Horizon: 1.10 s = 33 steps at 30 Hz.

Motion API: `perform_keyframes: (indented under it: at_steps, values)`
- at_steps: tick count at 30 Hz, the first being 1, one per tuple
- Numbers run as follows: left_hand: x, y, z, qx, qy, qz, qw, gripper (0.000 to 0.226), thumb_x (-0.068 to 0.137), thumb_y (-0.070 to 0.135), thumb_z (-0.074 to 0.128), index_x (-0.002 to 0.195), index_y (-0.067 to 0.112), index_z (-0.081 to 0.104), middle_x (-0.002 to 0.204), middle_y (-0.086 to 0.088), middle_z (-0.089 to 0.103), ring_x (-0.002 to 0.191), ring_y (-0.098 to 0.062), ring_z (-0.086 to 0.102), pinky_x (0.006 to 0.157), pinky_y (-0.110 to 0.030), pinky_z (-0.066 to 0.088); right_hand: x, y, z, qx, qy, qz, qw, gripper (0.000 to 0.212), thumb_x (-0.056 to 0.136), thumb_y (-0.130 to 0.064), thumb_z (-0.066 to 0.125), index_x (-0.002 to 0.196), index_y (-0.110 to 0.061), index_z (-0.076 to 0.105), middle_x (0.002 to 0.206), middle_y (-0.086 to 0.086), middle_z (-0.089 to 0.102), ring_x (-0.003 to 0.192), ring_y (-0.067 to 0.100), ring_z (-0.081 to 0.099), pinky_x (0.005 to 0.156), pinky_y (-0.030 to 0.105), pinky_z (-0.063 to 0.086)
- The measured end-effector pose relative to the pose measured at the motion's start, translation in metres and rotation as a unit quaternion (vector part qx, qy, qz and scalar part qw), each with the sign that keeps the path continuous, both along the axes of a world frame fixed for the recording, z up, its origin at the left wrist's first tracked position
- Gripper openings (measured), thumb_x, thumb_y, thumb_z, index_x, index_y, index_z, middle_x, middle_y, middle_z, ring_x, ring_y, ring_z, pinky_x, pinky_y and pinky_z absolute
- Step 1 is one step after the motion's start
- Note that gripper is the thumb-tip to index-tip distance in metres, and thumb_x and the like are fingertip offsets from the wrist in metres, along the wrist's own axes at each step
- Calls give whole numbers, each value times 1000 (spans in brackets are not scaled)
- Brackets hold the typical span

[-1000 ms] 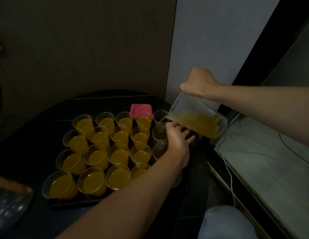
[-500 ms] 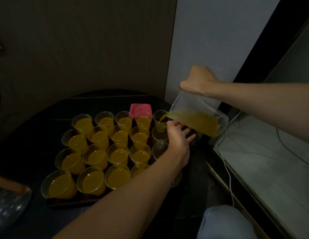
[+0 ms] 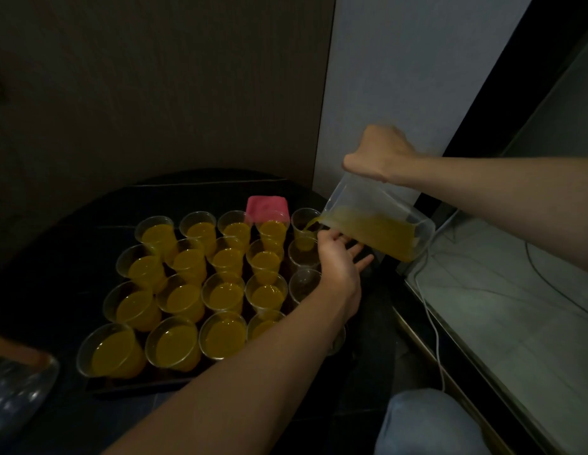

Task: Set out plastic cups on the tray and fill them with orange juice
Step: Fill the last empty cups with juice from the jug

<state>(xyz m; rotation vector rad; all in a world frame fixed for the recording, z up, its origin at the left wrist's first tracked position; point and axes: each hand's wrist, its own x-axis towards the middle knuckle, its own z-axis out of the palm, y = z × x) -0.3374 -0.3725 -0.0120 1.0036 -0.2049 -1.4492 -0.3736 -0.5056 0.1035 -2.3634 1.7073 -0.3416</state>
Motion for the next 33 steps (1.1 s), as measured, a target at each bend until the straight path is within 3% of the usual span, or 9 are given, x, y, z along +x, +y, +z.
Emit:
perform_keyframes:
  at_steps: [7, 16, 27, 33]
  values:
    - [0, 2, -4, -6, 2, -2, 1000, 52, 106, 38, 21, 153, 21, 38, 145, -11, 52, 131, -31, 53, 109, -49, 44, -1, 0, -6, 5, -4, -3, 1000, 26, 83, -20, 65, 62, -13, 50, 58, 2, 44, 51, 17, 43, 47, 24, 31]
    - [4, -2, -6, -1, 22, 4, 1000, 51, 107, 36, 23, 153, 19, 38, 147, -13, 51, 133, -34, 52, 108, -49, 44, 2, 0, -8, -2, 8, -7, 1000, 23, 81, -24, 65, 65, -11, 54, 61, 4, 49, 58, 21, 50, 49, 26, 36]
    - [5, -2, -5, -18, 32, 7, 999, 50, 107, 36, 24, 152, 20, 38, 147, -13, 51, 133, -33, 52, 112, -52, 42, 2, 0, -5, 2, -5, -4, 1000, 26, 84, -21, 62, 62, -12, 51, 58, 2, 45, 52, 17, 43, 47, 24, 32]
    - [8, 6, -3, -28, 41, 15, 999, 49, 106, 35, 26, 151, 22, 39, 147, -12, 51, 133, -32, 51, 109, -49, 44, -2, 9, -10, -3, -42, -38, 998, 19, 78, -24, 62, 65, -12, 56, 62, 5, 54, 59, 24, 57, 56, 32, 45]
